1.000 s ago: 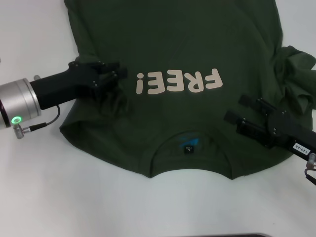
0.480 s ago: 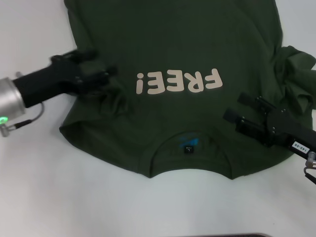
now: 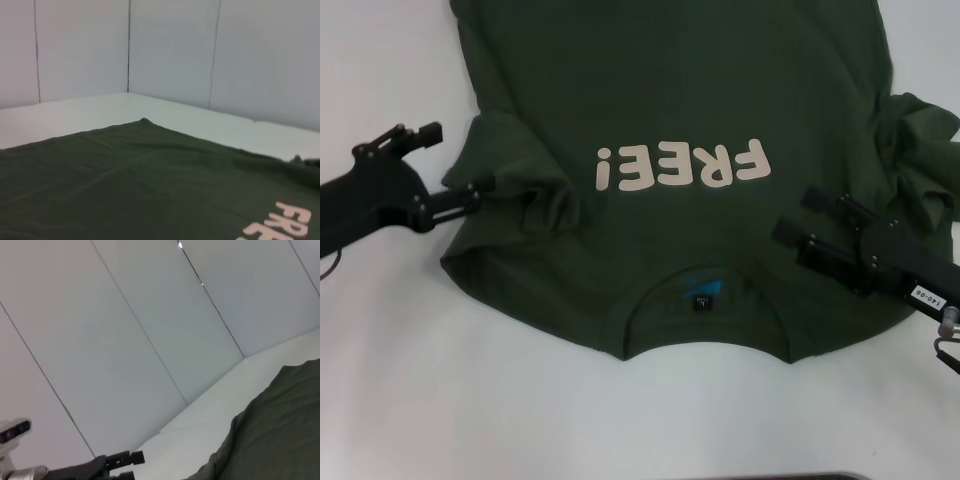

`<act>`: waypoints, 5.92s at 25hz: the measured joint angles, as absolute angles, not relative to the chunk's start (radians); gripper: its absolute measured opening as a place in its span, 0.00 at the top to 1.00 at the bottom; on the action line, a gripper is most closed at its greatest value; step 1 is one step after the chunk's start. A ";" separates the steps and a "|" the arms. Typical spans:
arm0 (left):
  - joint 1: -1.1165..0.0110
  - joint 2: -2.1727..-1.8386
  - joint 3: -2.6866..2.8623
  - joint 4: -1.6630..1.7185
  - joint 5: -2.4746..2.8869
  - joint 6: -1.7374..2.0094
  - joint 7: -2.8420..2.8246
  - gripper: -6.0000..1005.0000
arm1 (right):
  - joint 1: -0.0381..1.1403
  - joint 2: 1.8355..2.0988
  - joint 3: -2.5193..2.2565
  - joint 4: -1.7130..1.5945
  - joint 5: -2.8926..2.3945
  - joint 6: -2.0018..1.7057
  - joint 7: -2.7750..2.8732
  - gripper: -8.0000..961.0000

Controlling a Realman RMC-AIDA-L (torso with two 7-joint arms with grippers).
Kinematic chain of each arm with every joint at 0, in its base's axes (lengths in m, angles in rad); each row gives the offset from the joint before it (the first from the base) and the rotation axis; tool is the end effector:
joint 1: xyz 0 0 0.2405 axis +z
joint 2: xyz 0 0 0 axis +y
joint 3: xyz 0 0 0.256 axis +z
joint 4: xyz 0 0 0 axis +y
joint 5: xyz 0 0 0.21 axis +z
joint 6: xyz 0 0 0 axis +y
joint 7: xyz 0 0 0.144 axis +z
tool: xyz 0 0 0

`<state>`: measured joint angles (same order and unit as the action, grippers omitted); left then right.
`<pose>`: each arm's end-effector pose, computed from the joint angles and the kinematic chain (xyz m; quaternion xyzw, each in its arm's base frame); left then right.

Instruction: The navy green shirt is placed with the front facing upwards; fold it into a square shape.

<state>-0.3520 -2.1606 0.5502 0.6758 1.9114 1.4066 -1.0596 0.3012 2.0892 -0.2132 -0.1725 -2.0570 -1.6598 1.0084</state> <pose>-0.3180 0.2991 -0.0007 -0.8997 -0.2004 -0.2391 0.3052 0.3207 0.2223 -0.0389 -0.8144 0.3419 0.4192 0.2100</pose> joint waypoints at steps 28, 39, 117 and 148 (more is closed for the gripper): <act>-0.397 -2.166 0.603 0.528 1.912 1.209 -0.759 0.10 | 0.291 2.089 -0.210 -0.150 -2.054 -1.670 1.011 0.05; -0.407 -2.166 0.603 0.534 1.907 1.179 -0.758 0.10 | 0.291 2.089 -0.210 -0.143 -2.054 -1.672 1.011 0.05; -0.460 -2.172 0.633 0.344 1.555 1.211 -0.371 0.65 | 0.295 2.089 -0.211 -0.138 -2.052 -1.670 1.009 0.05; -0.379 -2.163 0.654 0.527 1.769 1.293 -0.875 0.19 | 0.306 2.089 -0.209 -0.127 -2.052 -1.668 1.011 0.05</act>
<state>-0.3793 -2.1629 0.6539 0.5268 1.7689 1.2931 -0.8755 0.3060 2.0893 -0.2086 -0.1268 -2.0525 -1.6677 1.0109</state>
